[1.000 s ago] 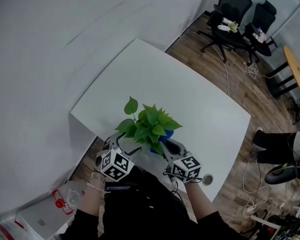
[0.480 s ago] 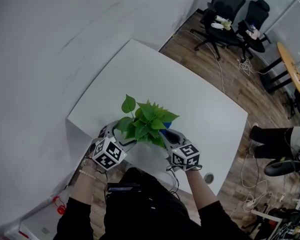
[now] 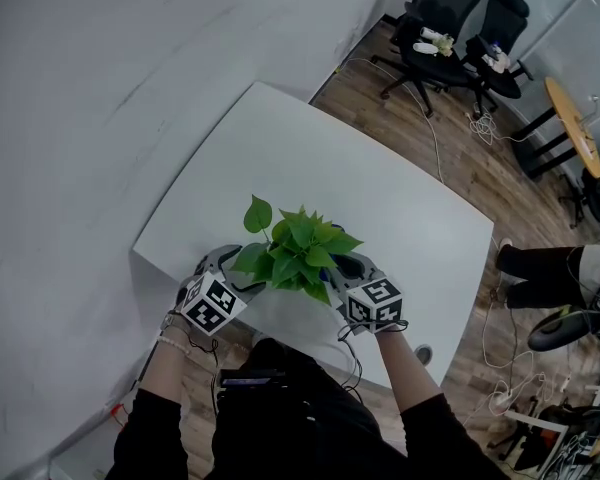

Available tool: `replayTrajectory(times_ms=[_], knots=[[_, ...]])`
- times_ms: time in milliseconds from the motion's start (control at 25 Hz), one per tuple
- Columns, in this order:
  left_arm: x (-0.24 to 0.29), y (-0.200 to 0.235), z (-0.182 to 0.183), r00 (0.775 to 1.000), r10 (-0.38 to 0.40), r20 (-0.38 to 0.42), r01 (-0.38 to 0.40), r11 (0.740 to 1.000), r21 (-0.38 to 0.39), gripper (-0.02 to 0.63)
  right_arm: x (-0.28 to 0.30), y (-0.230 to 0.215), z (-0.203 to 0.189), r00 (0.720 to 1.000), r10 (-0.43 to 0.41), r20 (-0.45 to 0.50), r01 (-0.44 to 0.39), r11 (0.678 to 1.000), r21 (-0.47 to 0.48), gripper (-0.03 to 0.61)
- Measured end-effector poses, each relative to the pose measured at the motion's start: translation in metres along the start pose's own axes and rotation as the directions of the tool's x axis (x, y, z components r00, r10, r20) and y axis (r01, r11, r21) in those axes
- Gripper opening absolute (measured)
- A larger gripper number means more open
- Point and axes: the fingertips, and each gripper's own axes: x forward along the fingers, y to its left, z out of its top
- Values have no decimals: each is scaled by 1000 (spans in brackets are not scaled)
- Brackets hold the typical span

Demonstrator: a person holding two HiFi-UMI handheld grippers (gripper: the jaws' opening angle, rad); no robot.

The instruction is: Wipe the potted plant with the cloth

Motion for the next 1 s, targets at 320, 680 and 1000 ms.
replayTrajectory(times_ms=[320,680,1000], knots=[[6,23,24,995,-96,19,95,994,58,383,-22,0,-15,993,-118,0,118,989,91,75],[9,12,53,971,-239,15,227,938,260,393,-19,5,-9,998,-65,-8,65,998,-26,75],[15,-12,67,959,-276,61,248,926,285,393,-5,-8,7,985,95,-141,-135,941,-312,75]])
